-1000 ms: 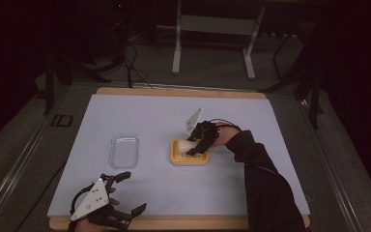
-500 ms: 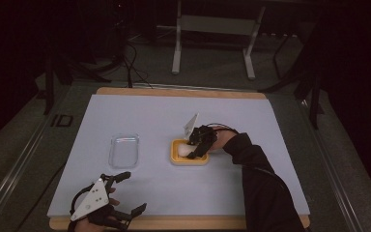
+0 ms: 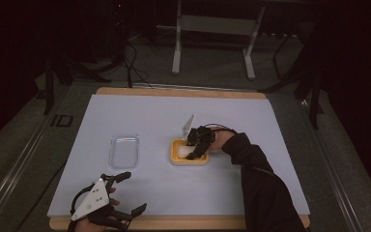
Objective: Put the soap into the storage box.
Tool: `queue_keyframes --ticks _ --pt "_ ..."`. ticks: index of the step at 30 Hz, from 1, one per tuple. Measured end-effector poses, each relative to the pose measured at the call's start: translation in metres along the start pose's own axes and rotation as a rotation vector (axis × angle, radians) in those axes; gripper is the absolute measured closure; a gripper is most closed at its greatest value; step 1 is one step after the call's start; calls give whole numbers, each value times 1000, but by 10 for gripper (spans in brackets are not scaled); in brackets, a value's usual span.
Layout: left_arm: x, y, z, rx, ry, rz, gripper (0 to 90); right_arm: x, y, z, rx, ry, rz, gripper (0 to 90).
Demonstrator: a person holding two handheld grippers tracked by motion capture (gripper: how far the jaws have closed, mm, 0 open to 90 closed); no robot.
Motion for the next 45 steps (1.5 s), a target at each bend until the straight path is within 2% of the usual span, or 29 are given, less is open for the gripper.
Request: queue_keyframes --ticks 4,7,9,13,21,24,27,30,32,36,38,39,40,45 --pt "0 0 0 1 0 0 11 -2 2 1 15 -2 15 484" --pt "0 -1 0 -1 -4 3 11 -4 4 1 7 -30 22 479" --pt "0 -1 0 -2 -4 3 11 -4 7 1 11 -31 24 476" --pt "0 -1 0 -4 -6 5 11 -6 16 3 16 -27 -14 471" --pt "0 -1 0 -6 -9 6 11 -10 39 10 51 -35 -47 398" --pt "0 -1 0 -6 -11 9 11 -11 50 13 89 -62 -58 342" --pt "0 -1 0 -5 -10 8 11 -10 59 14 84 -121 -77 293" --pt "0 -2 0 -7 -11 9 11 -7 64 18 135 -162 -76 228" --pt "0 -1 0 -8 -11 9 11 -4 69 17 148 -201 -93 207" --pt "0 -2 0 -8 -12 11 11 0 73 20 172 -240 -114 136" --pt "0 -2 0 -7 -11 11 11 3 75 21 176 -260 -135 132" --pt "0 -2 0 -7 -11 11 11 5 75 21 179 -294 -148 131" --pt "0 -2 0 -6 -11 11 11 6 75 22 185 -303 -150 131" --pt "0 -2 0 -6 -12 10 11 15 73 26 244 -343 -155 131"
Point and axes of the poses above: each handheld gripper's, and its own axes: y roughly backward along the jaws, x roughly out of its underside, z roughly to its left, the point moved 1 cm from there along -y, roughly forward along the jaws, and after that the axes turned 7 degrees about -x, right-handed, at the moved point
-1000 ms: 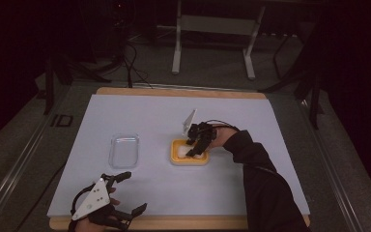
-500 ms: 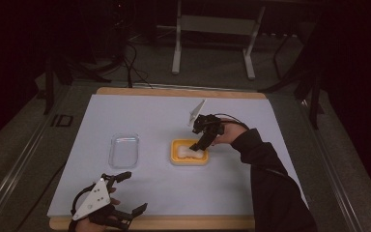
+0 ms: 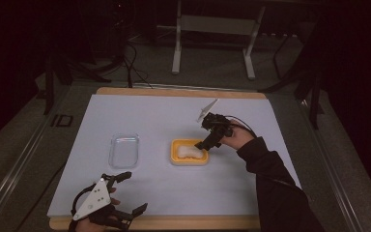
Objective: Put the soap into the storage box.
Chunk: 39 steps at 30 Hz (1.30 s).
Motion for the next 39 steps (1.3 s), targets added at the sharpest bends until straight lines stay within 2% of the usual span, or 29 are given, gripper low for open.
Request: queue_keyframes --ticks 7,14,19,23,25,28,29,31,35,39 --pt "0 0 0 1 0 2 11 15 -4 3 2 -49 -5 133" --pt "0 -1 0 0 2 3 11 31 0 4 66 -118 -40 136" --pt "0 -1 0 0 2 5 11 44 4 6 72 -123 -42 129" --pt "0 -1 0 0 1 6 11 54 7 8 89 -159 -60 128" --pt "0 -1 0 0 1 7 11 59 9 8 88 -192 -71 129" --pt "0 -1 0 -1 2 7 11 65 10 8 112 -225 -89 133" --pt "0 -1 0 -1 2 7 11 65 10 8 112 -225 -89 133" --pt "0 -1 -1 0 4 4 11 75 11 8 119 -259 -98 133" --pt "0 -1 -1 0 4 7 11 88 9 10 122 -292 -92 133" --pt "0 -1 -1 1 2 8 11 98 8 12 153 -312 -90 129"
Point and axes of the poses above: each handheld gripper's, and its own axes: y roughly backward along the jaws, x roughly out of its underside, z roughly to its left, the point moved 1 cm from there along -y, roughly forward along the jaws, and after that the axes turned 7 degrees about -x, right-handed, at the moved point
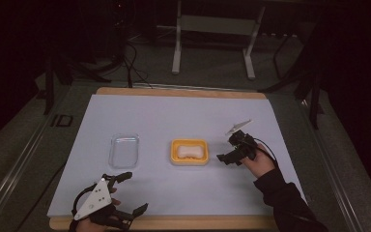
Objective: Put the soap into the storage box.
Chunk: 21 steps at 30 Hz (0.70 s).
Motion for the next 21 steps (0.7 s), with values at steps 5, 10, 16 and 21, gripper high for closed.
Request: queue_keyframes --ticks 5,10,16,21 --pt "0 0 0 2 1 -1 11 11 5 1 31 -16 -21 129" --pt "0 0 0 2 0 0 11 22 11 4 60 -32 -52 129" --pt "0 0 0 1 0 0 11 37 20 7 76 -52 -87 129" --pt "0 0 -1 3 -4 3 11 49 23 12 83 -63 -95 129"
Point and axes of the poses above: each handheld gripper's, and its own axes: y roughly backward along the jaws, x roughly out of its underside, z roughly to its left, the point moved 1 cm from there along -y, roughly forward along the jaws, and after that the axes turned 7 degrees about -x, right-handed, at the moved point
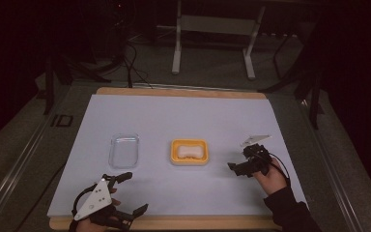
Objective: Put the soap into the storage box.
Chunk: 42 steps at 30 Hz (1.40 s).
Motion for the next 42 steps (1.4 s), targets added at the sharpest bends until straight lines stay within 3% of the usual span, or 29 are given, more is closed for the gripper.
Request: queue_keyframes --ticks 6,10,15,29,42 --pt "0 0 0 -1 -3 6 11 9 3 4 8 -27 -47 130" --pt "0 0 0 0 -2 3 11 15 6 8 38 -45 -98 130" --pt "0 0 0 -1 -2 3 11 19 7 11 49 -51 -86 131" --pt "0 0 0 0 -9 12 11 24 8 10 71 -58 -123 132" --pt "0 -1 -1 3 -6 14 11 26 5 8 56 -64 -117 132"
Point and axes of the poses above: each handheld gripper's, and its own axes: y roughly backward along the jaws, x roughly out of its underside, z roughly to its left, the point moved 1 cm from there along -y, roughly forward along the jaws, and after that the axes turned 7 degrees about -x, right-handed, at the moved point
